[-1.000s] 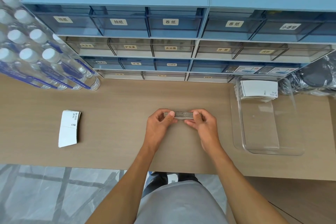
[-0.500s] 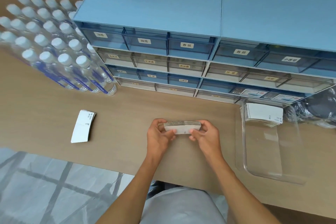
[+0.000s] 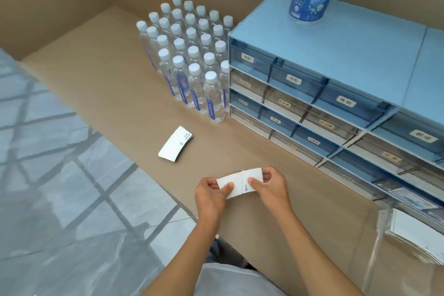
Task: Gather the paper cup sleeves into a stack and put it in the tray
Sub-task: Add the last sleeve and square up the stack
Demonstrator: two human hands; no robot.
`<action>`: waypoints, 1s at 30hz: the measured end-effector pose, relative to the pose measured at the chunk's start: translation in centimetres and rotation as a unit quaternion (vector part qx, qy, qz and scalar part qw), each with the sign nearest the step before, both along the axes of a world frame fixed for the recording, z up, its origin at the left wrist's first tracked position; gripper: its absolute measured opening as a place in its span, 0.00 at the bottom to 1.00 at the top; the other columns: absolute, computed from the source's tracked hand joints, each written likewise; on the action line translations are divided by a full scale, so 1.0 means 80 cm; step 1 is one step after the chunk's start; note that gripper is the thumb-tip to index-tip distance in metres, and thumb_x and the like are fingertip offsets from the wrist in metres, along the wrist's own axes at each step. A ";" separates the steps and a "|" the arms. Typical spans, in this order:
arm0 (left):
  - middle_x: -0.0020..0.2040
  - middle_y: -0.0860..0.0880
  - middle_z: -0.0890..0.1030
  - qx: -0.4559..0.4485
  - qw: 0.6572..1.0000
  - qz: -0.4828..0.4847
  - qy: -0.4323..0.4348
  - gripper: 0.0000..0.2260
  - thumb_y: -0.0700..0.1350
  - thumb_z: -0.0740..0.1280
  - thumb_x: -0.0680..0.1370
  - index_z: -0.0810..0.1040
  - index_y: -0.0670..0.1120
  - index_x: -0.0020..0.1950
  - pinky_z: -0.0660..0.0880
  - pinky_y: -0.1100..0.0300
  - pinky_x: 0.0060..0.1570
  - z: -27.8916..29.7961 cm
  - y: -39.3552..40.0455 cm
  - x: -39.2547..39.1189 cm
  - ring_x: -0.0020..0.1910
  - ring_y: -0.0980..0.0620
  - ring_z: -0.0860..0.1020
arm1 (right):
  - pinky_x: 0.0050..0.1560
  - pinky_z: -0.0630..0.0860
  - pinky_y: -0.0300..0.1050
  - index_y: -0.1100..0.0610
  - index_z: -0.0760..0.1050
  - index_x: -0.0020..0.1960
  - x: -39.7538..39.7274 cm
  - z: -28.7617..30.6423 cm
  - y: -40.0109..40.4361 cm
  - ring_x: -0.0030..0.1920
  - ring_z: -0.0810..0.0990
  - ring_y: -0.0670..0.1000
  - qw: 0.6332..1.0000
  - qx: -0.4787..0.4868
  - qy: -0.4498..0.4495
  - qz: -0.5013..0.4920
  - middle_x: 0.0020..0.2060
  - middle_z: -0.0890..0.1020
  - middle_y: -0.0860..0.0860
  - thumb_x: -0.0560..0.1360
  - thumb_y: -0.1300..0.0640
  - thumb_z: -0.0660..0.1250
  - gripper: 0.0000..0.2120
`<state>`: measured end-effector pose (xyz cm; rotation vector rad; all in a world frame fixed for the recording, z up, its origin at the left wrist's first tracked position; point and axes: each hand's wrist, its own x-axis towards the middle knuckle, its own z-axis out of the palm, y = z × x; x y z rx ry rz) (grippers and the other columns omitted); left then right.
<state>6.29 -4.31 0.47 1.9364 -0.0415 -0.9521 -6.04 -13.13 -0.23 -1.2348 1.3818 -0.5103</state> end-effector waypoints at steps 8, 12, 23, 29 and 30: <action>0.46 0.45 0.81 0.024 0.994 0.106 0.012 0.16 0.47 0.79 0.69 0.75 0.46 0.49 0.79 0.52 0.44 -0.007 0.022 0.076 0.44 0.47 0.81 | 0.49 0.81 0.49 0.57 0.76 0.52 0.111 0.003 -0.005 0.47 0.84 0.53 0.993 0.027 0.037 0.106 0.47 0.84 0.54 0.67 0.63 0.72 0.15; 0.46 0.47 0.80 0.023 0.989 0.148 0.023 0.17 0.49 0.78 0.69 0.75 0.45 0.50 0.78 0.54 0.42 -0.005 0.020 0.121 0.43 0.48 0.80 | 0.50 0.81 0.50 0.56 0.76 0.52 0.173 0.008 -0.016 0.47 0.84 0.52 0.986 0.025 0.054 0.153 0.47 0.83 0.52 0.66 0.61 0.71 0.15; 0.50 0.44 0.81 0.032 0.971 0.230 0.052 0.17 0.47 0.76 0.71 0.75 0.41 0.52 0.71 0.61 0.33 -0.013 -0.006 0.235 0.37 0.53 0.76 | 0.57 0.79 0.55 0.45 0.73 0.45 0.318 -0.031 -0.065 0.56 0.79 0.55 0.951 -0.031 0.146 0.272 0.52 0.81 0.52 0.56 0.45 0.67 0.17; 0.46 0.46 0.79 0.057 0.967 0.242 0.061 0.16 0.47 0.75 0.72 0.75 0.40 0.53 0.67 0.61 0.29 -0.017 -0.026 0.262 0.34 0.55 0.73 | 0.57 0.78 0.55 0.50 0.76 0.49 0.363 -0.022 -0.081 0.55 0.80 0.57 0.929 -0.043 0.202 0.308 0.51 0.82 0.51 0.57 0.46 0.66 0.22; 0.44 0.47 0.78 0.068 0.967 0.239 0.059 0.15 0.47 0.75 0.72 0.75 0.40 0.51 0.66 0.62 0.27 -0.018 -0.028 0.264 0.32 0.55 0.72 | 0.56 0.78 0.55 0.51 0.77 0.50 0.367 -0.025 -0.083 0.55 0.80 0.57 0.926 -0.040 0.209 0.313 0.51 0.82 0.51 0.56 0.45 0.66 0.23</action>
